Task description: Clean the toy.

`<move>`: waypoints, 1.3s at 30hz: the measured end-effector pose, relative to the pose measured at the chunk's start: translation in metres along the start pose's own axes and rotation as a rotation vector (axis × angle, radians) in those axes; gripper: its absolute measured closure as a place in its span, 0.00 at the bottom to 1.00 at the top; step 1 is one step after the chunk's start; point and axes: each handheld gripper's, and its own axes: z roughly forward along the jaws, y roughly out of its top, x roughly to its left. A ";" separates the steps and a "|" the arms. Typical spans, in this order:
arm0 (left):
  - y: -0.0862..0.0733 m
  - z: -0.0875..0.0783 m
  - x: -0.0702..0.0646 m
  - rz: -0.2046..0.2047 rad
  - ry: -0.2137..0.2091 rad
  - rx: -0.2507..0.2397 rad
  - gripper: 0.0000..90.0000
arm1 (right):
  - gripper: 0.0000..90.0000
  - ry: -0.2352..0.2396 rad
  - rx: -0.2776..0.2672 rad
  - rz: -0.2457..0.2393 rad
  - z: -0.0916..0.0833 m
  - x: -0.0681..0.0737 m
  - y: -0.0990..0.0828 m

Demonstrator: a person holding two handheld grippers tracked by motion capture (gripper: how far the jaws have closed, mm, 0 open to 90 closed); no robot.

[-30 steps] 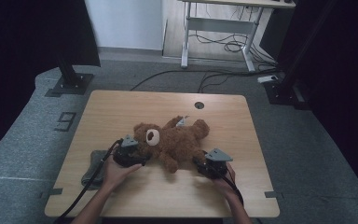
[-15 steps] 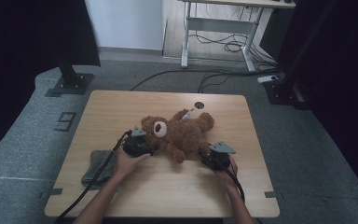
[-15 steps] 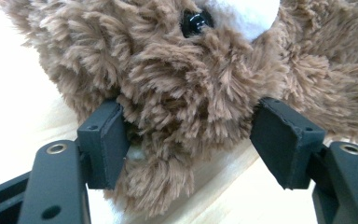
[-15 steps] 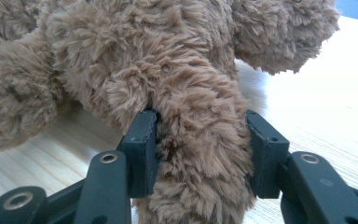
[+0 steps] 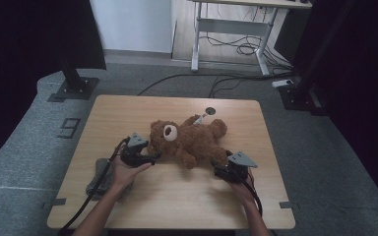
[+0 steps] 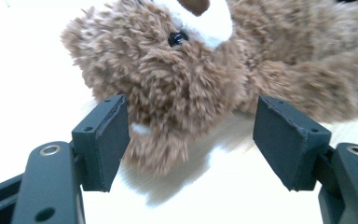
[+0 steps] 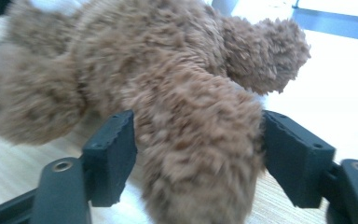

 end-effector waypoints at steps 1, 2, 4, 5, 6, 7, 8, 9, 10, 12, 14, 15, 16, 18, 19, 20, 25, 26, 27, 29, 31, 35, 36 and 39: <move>0.000 -0.005 0.000 -0.004 -0.004 -0.007 0.30 | 0.30 0.013 -0.008 0.002 -0.004 0.001 0.000; -0.001 -0.011 0.000 -0.005 -0.007 -0.016 0.30 | 0.29 0.019 -0.011 -0.001 -0.006 0.001 0.001; -0.003 -0.024 -0.001 0.000 -0.007 -0.028 0.30 | 0.29 0.027 -0.019 -0.003 -0.010 0.002 0.002; -0.004 -0.028 -0.001 -0.002 -0.009 -0.031 0.30 | 0.29 0.033 -0.024 -0.004 -0.013 0.003 0.002; -0.006 -0.033 -0.001 -0.002 -0.014 -0.030 0.30 | 0.29 0.037 -0.026 -0.004 -0.015 0.004 0.002; -0.008 -0.037 -0.002 -0.003 -0.019 -0.028 0.30 | 0.29 0.042 -0.027 -0.003 -0.017 0.004 0.002; -0.010 -0.041 -0.002 -0.001 -0.023 -0.026 0.30 | 0.29 0.046 -0.027 -0.003 -0.019 0.005 0.002; -0.013 -0.044 -0.002 -0.005 -0.026 -0.023 0.30 | 0.29 0.051 -0.030 -0.003 -0.021 0.005 0.001; -0.016 -0.047 -0.001 -0.011 -0.032 -0.023 0.30 | 0.29 0.056 -0.026 -0.005 -0.023 0.005 0.000; -0.022 -0.053 0.000 -0.024 -0.043 -0.024 0.30 | 0.29 0.059 -0.023 -0.016 -0.027 0.005 -0.002; -0.028 -0.057 0.001 -0.025 -0.035 -0.018 0.30 | 0.29 0.063 -0.014 -0.020 -0.031 0.004 -0.006; -0.031 -0.060 0.002 -0.028 -0.031 -0.015 0.30 | 0.29 0.063 -0.011 -0.022 -0.033 0.003 -0.008; -0.034 -0.062 0.004 -0.032 -0.028 -0.014 0.30 | 0.28 0.064 -0.009 -0.020 -0.035 0.002 -0.010; -0.041 -0.068 0.006 -0.039 -0.020 -0.021 0.30 | 0.29 0.075 0.000 -0.008 -0.043 -0.001 -0.019; -0.044 -0.071 0.007 -0.042 -0.017 -0.023 0.30 | 0.29 0.075 0.000 -0.008 -0.043 -0.001 -0.019; -0.048 -0.075 0.009 -0.046 -0.015 -0.027 0.30 | 0.29 0.079 0.002 -0.005 -0.045 -0.002 -0.022; -0.061 -0.086 0.018 -0.062 0.017 -0.028 0.31 | 0.29 0.092 0.033 0.009 -0.050 -0.004 -0.035; -0.064 -0.088 0.020 -0.069 0.020 -0.030 0.31 | 0.29 0.090 0.043 0.006 -0.049 -0.004 -0.036; -0.066 -0.090 0.021 -0.073 0.020 -0.029 0.31 | 0.29 0.085 0.049 0.000 -0.048 -0.004 -0.037; -0.071 -0.093 0.023 -0.074 0.029 -0.022 0.31 | 0.29 0.085 0.059 -0.003 -0.046 -0.003 -0.038; -0.077 -0.095 0.026 -0.077 0.032 -0.016 0.31 | 0.29 0.084 0.076 -0.017 -0.043 -0.002 -0.039; -0.083 -0.098 0.030 -0.089 0.035 -0.009 0.31 | 0.29 0.081 0.094 -0.045 -0.039 0.001 -0.040; -0.084 -0.098 0.031 -0.091 0.035 -0.008 0.31 | 0.29 0.081 0.092 -0.045 -0.039 0.001 -0.039; -0.086 -0.100 0.033 -0.097 0.033 -0.014 0.31 | 0.29 0.078 0.083 -0.036 -0.040 -0.001 -0.039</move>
